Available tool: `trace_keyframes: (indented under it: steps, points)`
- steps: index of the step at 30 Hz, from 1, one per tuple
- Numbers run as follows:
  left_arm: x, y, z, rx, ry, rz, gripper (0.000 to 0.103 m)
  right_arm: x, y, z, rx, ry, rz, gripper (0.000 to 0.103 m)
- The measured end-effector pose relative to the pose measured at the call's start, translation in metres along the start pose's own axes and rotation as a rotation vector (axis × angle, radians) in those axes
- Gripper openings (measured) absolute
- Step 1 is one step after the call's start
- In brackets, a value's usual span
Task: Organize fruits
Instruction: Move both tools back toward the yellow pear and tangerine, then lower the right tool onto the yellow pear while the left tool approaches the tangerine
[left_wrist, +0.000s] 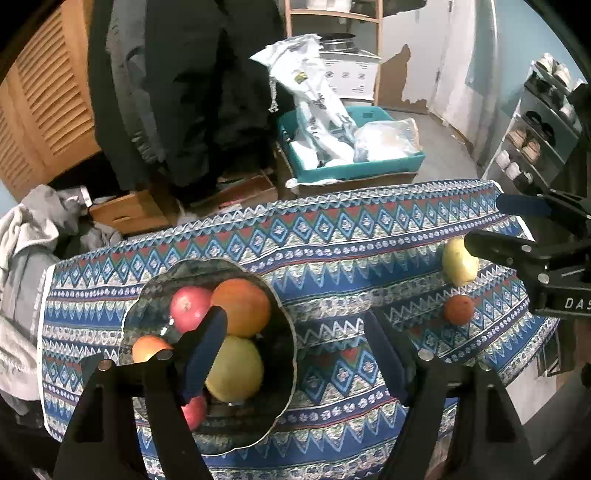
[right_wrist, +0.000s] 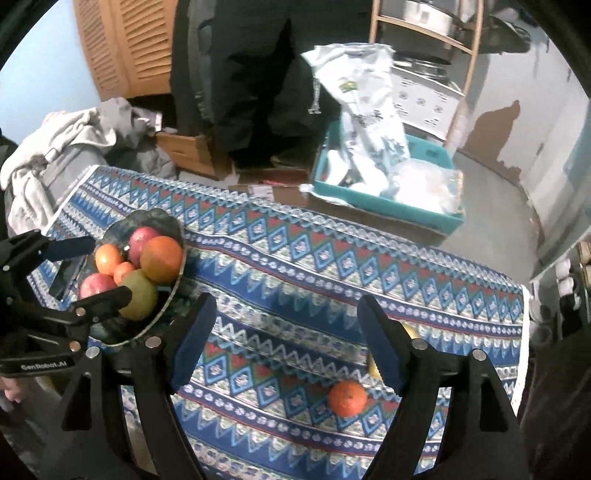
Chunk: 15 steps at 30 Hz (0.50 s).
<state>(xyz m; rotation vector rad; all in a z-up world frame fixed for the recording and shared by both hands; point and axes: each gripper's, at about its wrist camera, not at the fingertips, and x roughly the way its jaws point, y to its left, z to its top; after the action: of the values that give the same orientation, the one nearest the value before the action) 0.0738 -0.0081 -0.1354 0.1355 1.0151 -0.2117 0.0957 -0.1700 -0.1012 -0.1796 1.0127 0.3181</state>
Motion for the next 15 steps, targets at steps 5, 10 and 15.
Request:
trace_keyframes:
  steps: [5, 10, 15]
  points:
    - [0.006, -0.017, 0.006, 0.025, 0.009, -0.007, 0.080, -0.001, -0.030, -0.010, 0.055, 0.004, -0.025, 0.082]
    - [0.014, -0.032, 0.012, 0.048, 0.020, -0.012, 0.080, 0.003, -0.061, -0.021, 0.110, 0.022, -0.042, 0.082]
    - [0.025, -0.044, 0.018, 0.055, 0.034, -0.023, 0.080, 0.011, -0.087, -0.032, 0.159, 0.048, -0.055, 0.082]
